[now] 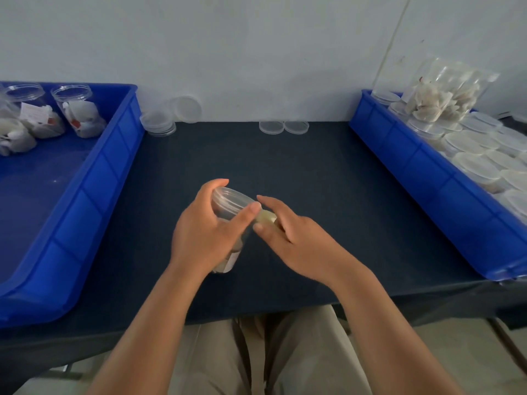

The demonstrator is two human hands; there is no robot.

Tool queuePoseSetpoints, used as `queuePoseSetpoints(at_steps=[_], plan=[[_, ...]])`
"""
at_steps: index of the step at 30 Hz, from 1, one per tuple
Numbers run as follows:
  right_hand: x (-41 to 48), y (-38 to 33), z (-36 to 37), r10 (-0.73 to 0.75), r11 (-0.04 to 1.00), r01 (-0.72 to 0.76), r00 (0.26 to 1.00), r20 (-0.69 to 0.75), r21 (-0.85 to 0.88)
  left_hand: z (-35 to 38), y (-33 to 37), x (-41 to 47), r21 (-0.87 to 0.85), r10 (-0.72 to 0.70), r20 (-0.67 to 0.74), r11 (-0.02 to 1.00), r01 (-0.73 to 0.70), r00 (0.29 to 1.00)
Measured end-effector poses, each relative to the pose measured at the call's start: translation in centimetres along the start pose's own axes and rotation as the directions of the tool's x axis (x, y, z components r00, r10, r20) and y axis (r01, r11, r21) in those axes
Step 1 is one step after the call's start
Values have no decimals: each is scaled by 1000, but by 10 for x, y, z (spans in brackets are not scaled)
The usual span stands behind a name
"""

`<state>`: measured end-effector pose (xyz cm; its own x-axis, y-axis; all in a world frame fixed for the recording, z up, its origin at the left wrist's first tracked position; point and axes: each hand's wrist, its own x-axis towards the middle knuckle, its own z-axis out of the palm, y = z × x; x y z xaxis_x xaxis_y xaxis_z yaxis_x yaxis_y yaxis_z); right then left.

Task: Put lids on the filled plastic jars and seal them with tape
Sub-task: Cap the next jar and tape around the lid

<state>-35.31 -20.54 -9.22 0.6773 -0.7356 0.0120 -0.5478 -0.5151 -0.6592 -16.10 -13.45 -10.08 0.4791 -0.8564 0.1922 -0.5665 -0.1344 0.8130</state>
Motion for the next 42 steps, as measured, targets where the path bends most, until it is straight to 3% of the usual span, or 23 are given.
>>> queuePoseSetpoints(at_steps=[8,12,16,20,26,32,42], plan=[[11,10,-10,-52,998,51,999,14,22,-18,-16,12,-262,41,175,965,7,984],[16,4,-6,-69,998,69,997,37,5,-20,-25,11,-418,42,278,905,81,960],[13,-1,-3,-64,998,64,998,-10,21,-22,-20,16,-342,61,287,939,43,956],[7,-6,-3,-25,999,23,998,-49,-26,-20,-12,9,-148,103,92,985,-89,990],[2,-8,1,-50,995,42,994,-93,-88,-1,4,-5,78,124,26,989,-125,992],[4,-1,-5,21,999,-20,998,-56,29,-2,4,4,31,98,0,995,-98,995],[10,-1,-14,-103,993,99,993,60,61,-20,2,19,-179,-13,135,983,37,991]])
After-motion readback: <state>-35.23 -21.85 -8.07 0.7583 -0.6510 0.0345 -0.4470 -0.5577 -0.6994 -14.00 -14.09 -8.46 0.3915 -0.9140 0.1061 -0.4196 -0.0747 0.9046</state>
